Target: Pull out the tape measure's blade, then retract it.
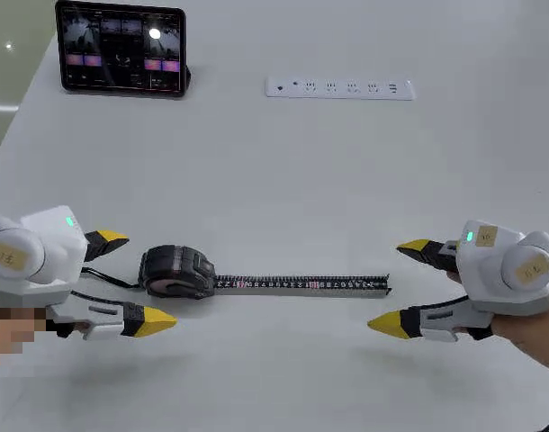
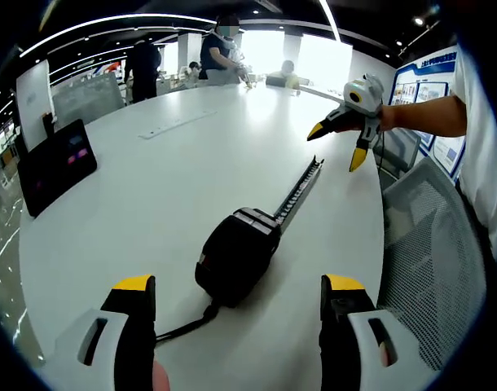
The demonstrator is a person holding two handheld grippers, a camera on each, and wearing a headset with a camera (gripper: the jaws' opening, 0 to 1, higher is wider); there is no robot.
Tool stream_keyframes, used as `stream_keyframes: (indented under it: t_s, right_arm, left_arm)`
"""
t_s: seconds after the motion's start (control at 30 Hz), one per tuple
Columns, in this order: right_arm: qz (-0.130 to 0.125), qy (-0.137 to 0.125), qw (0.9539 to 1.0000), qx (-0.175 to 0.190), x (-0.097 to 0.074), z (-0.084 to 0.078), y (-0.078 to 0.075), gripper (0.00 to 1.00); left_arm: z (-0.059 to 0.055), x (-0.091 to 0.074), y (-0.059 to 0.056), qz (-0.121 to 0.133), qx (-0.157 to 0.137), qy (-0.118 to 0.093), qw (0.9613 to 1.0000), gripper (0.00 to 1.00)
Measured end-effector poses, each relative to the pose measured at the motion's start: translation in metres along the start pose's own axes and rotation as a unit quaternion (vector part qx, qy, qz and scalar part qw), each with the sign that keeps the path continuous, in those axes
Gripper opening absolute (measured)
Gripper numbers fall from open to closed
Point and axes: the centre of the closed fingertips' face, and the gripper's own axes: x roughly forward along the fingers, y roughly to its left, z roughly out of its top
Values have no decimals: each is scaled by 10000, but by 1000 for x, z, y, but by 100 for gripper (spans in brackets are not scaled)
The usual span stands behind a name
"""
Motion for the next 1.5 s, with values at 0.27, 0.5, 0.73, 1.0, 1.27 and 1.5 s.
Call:
stream_keyframes:
  t_s: [0.27, 0.5, 0.73, 1.0, 1.27, 1.5]
  right_arm:
    - [-138, -148, 9997, 140, -8, 1, 2, 76]
    - [-249, -232, 9992, 188, -13, 1, 6, 81]
    - [-357, -322, 9985, 260, -20, 2, 10, 83]
    - [-443, -397, 9977, 330, -27, -2, 18, 85]
    - [-525, -501, 9966, 379, -34, -2, 22, 87]
    - [-561, -567, 9959, 432, -39, -6, 29, 89]
  left_arm:
    - [-4, -12, 0, 256, -29, -162, 9995, 83]
    - [-6, -20, -2, 418, -86, -274, 9987, 86]
    - [-9, -28, -4, 657, -69, -346, 9972, 90]
    - [-18, -33, -9, 792, -195, -369, 9960, 92]
    - [-22, -40, -15, 874, -224, -418, 9950, 95]
    - [-24, -45, -22, 899, -288, -492, 9943, 99]
